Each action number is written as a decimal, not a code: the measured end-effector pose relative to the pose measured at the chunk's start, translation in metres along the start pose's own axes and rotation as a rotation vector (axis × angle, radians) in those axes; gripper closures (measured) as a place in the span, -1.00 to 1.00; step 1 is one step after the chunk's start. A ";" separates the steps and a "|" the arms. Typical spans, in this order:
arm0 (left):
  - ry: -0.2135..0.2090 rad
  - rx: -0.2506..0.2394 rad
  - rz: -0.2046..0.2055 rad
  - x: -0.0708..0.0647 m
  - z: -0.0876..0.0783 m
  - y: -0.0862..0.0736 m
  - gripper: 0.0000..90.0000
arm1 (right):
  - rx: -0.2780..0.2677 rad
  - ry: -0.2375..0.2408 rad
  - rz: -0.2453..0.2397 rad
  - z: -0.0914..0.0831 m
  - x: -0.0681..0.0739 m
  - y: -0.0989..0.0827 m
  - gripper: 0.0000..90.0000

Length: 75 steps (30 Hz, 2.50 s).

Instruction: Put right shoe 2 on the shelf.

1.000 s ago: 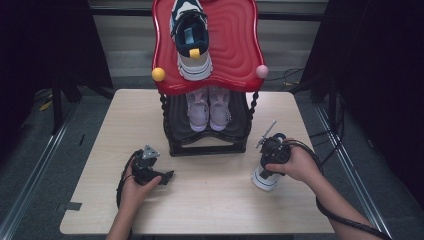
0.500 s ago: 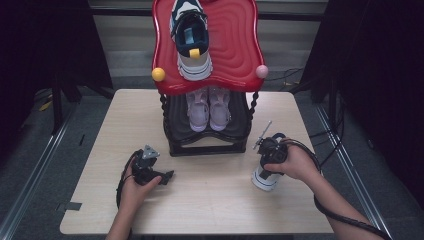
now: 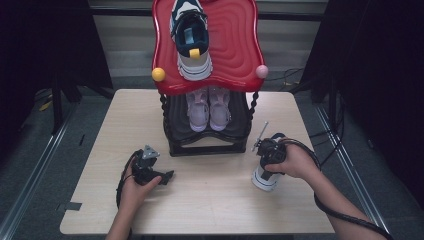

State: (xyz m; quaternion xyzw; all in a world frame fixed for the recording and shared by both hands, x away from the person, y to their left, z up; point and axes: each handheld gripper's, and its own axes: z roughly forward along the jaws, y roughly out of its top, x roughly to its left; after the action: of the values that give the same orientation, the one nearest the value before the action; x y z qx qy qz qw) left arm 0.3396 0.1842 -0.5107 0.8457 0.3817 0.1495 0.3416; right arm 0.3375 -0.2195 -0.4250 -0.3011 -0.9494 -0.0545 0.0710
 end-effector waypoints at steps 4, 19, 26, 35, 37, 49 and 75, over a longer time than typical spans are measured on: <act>0.000 -0.001 0.001 0.000 0.000 0.000 -1.00 | 0.011 -0.011 -0.024 -0.001 -0.002 -0.001 0.56; 0.000 0.001 0.000 0.000 0.000 0.000 -1.00 | 0.081 -0.027 -0.066 -0.001 0.000 0.000 0.55; 0.000 0.000 0.000 0.000 0.000 0.000 -1.00 | 0.102 -0.035 -0.089 -0.002 0.001 -0.001 0.57; 0.000 0.000 0.000 0.000 0.000 0.000 -1.00 | 0.099 -0.034 -0.121 -0.010 0.003 -0.006 0.59; 0.001 0.000 0.000 0.000 0.000 0.000 -1.00 | 0.106 -0.031 -0.116 -0.016 0.005 -0.007 0.59; 0.000 -0.011 -0.014 -0.001 0.001 0.000 -1.00 | 0.059 -0.011 -0.160 -0.062 0.014 -0.009 0.61; 0.001 0.001 -0.007 -0.001 0.000 0.000 -1.00 | 0.003 -0.078 -0.193 -0.193 0.039 -0.001 0.62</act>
State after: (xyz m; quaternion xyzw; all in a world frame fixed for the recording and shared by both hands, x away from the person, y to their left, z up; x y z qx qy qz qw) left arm 0.3393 0.1838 -0.5106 0.8445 0.3848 0.1487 0.3415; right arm 0.3248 -0.2268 -0.2284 -0.2100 -0.9761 -0.0478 0.0287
